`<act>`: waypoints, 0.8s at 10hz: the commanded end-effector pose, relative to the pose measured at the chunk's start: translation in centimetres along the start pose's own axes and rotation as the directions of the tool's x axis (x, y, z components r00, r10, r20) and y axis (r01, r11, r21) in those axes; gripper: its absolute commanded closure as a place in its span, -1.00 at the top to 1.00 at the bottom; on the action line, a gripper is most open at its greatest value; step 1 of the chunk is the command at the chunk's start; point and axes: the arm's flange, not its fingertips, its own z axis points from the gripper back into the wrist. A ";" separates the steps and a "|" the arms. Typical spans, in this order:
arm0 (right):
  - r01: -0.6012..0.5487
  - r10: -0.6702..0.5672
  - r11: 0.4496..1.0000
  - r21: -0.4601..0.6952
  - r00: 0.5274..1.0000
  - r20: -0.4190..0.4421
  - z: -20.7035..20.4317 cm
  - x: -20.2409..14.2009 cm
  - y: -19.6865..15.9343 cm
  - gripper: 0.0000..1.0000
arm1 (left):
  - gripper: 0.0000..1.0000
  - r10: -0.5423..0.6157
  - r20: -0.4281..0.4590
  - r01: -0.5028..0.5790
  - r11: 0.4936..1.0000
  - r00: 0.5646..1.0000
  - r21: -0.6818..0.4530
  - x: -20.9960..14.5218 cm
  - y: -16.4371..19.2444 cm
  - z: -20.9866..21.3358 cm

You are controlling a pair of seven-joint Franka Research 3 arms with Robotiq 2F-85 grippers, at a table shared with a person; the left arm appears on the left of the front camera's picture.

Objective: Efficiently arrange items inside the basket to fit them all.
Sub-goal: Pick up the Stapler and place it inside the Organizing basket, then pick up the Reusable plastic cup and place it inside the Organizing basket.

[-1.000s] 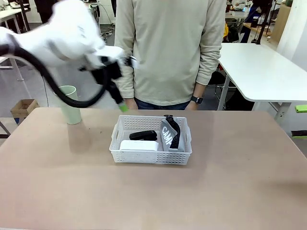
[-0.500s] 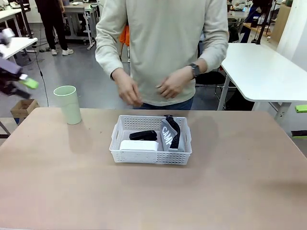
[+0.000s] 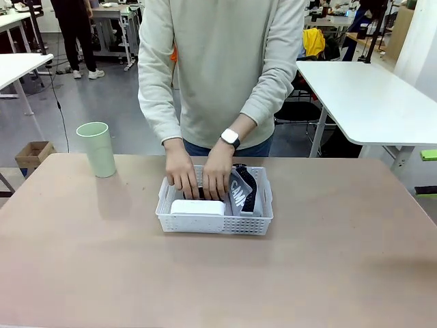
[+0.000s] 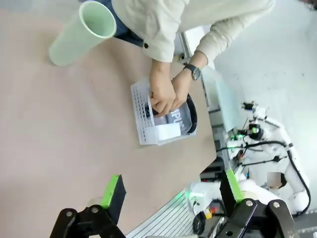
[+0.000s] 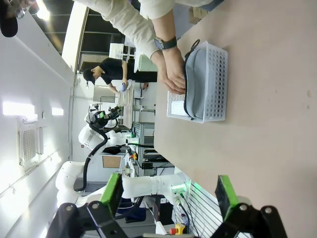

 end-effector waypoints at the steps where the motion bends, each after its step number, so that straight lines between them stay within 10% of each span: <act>1: 0.016 -0.016 1.000 0.016 1.000 0.006 0.1 0.0 0.6 1.00 | 1.00 -0.059 -0.101 0.064 0.997 0.993 0.043 1.9 -1.3 -1.9; 8: 0.016 -0.016 1.000 0.016 1.000 0.006 0.1 0.0 0.6 1.00 | 1.00 -0.059 -0.101 0.064 0.997 0.993 0.043 1.9 -1.3 -1.9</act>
